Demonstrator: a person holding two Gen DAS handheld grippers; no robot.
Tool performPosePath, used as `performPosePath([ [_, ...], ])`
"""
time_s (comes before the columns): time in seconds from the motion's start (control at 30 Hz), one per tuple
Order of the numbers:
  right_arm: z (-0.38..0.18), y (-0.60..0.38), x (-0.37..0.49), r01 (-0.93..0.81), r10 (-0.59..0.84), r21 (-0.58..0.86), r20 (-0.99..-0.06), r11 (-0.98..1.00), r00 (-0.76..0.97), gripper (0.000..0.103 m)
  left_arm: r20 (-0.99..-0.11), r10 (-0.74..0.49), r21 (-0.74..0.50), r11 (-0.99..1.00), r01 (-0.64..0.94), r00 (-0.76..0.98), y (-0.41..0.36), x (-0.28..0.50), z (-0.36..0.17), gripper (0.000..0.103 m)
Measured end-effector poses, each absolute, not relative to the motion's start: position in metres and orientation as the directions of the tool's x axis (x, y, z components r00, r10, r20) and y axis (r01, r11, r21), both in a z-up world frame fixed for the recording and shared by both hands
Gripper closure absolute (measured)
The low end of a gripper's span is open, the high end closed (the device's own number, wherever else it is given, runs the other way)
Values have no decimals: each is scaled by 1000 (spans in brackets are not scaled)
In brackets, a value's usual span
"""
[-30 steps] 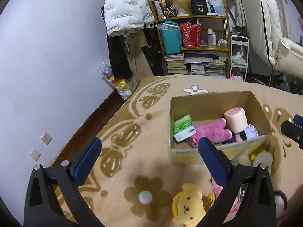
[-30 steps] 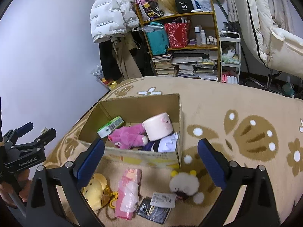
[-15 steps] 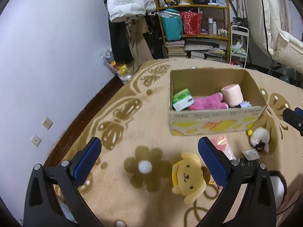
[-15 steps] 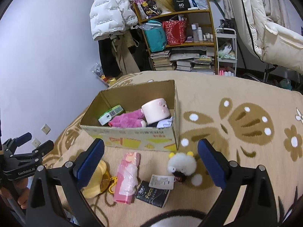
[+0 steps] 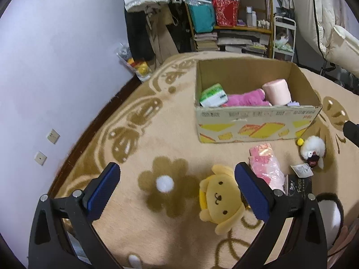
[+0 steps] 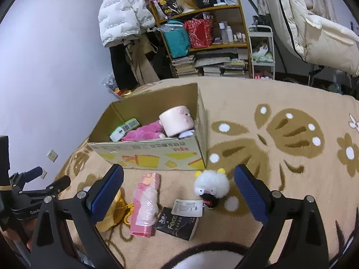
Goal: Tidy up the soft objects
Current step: 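Move the left gripper to the yellow bear while the right approaches the white fluffy toy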
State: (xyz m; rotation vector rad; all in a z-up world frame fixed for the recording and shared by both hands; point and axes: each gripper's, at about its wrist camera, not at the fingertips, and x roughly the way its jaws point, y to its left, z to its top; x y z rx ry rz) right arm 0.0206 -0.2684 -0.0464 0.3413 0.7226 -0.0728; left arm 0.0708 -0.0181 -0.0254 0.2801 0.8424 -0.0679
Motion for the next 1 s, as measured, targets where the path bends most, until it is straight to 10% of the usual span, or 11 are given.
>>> performPosePath([
  [1.0, -115, -298, 72, 292, 73, 319, -778, 901, 624, 0, -871, 29, 179, 948, 262, 491, -55, 114, -93, 2],
])
